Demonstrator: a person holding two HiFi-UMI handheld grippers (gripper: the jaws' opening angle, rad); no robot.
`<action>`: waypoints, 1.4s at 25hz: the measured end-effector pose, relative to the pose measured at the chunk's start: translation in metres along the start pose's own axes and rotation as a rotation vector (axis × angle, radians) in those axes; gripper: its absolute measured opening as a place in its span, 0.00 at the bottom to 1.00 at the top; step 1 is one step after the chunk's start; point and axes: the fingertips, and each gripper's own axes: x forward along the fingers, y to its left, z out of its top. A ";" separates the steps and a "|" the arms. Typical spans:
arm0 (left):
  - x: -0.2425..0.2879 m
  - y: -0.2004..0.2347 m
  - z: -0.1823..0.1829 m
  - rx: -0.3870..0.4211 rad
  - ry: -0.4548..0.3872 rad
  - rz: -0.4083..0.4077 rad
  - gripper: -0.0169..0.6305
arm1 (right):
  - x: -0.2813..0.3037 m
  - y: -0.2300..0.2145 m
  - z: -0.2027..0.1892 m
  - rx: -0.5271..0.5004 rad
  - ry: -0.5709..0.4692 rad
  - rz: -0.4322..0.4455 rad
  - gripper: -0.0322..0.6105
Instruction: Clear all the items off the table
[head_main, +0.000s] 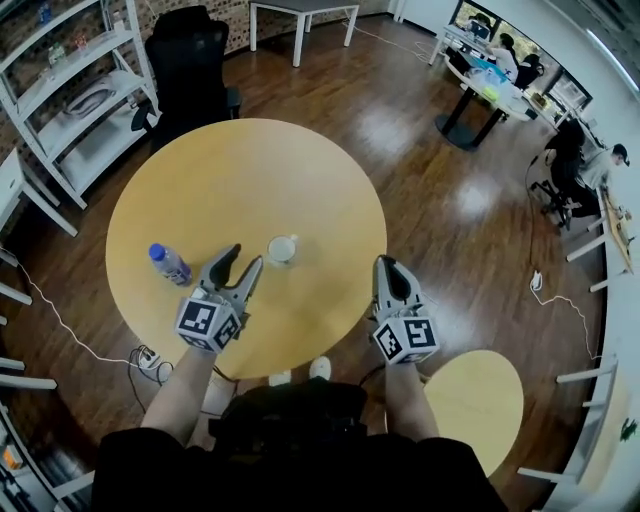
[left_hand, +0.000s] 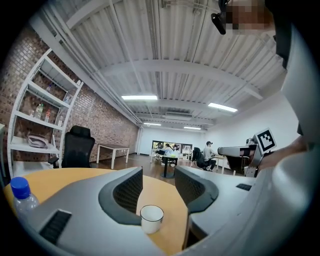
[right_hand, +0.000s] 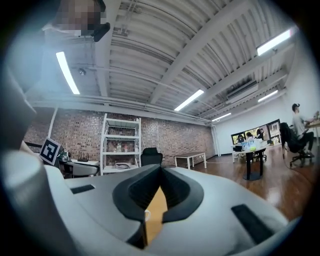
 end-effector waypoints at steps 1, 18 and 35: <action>-0.003 0.003 0.003 0.000 -0.005 0.003 0.33 | -0.002 0.000 0.004 -0.001 -0.012 -0.010 0.05; -0.004 -0.041 0.021 -0.010 -0.069 0.049 0.32 | -0.056 -0.054 0.041 -0.018 -0.057 -0.018 0.05; -0.010 -0.056 0.026 0.029 -0.076 0.093 0.32 | -0.059 -0.067 0.041 -0.020 -0.077 0.021 0.05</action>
